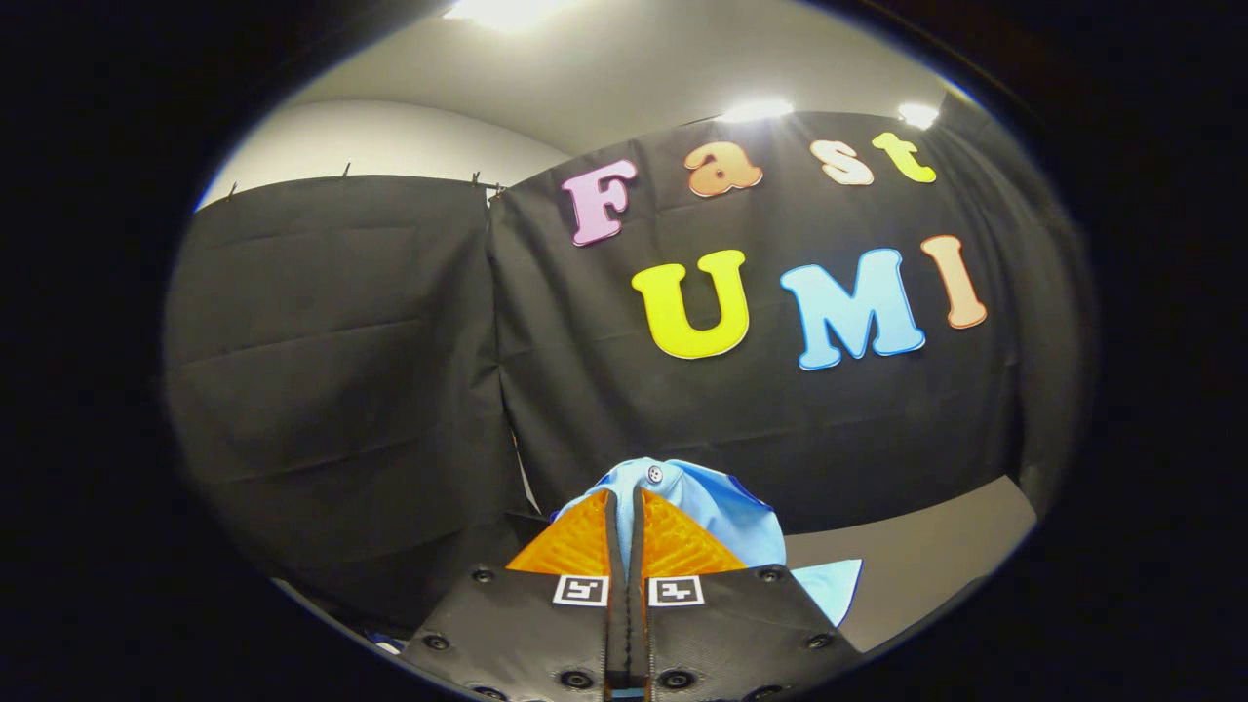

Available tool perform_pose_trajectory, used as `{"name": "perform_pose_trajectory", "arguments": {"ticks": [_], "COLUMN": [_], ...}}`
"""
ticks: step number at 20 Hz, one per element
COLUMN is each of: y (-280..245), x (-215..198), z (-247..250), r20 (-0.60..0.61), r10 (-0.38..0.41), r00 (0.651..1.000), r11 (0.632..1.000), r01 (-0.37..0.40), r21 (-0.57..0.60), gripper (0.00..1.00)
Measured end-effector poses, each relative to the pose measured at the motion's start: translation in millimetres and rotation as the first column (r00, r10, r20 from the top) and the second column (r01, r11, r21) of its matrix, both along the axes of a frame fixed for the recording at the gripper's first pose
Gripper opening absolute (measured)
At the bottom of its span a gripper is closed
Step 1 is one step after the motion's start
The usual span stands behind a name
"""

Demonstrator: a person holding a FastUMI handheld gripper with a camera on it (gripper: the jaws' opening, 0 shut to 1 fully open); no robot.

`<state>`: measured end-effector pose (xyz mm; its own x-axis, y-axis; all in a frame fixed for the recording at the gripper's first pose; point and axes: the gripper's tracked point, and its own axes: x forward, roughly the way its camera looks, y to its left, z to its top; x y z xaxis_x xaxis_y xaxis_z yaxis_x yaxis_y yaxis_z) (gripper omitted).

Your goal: Put the clothes into the washing machine and then close the washing machine lid.

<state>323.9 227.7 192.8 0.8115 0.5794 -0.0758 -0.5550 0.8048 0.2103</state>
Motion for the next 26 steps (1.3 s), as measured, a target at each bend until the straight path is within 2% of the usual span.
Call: {"name": "perform_pose_trajectory", "arguments": {"ticks": [7, 13, 22, 26], "y": [84, 135, 174, 182], "x": [-20, -20, -14, -3], "z": [-14, -51, -131, -178], "r20": [-0.005, -0.038, -0.114, -0.193], "r10": [0.089, 0.118, 0.092, 0.075], "r00": [0.996, 0.992, 0.989, 0.978], "r11": [0.996, 0.99, 0.982, 0.974], "r01": [-0.09, -0.12, -0.109, -0.114], "r21": [-0.02, -0.069, -0.156, -0.196], "gripper": [0.01, 0.01, 0.01, 0.01]}}
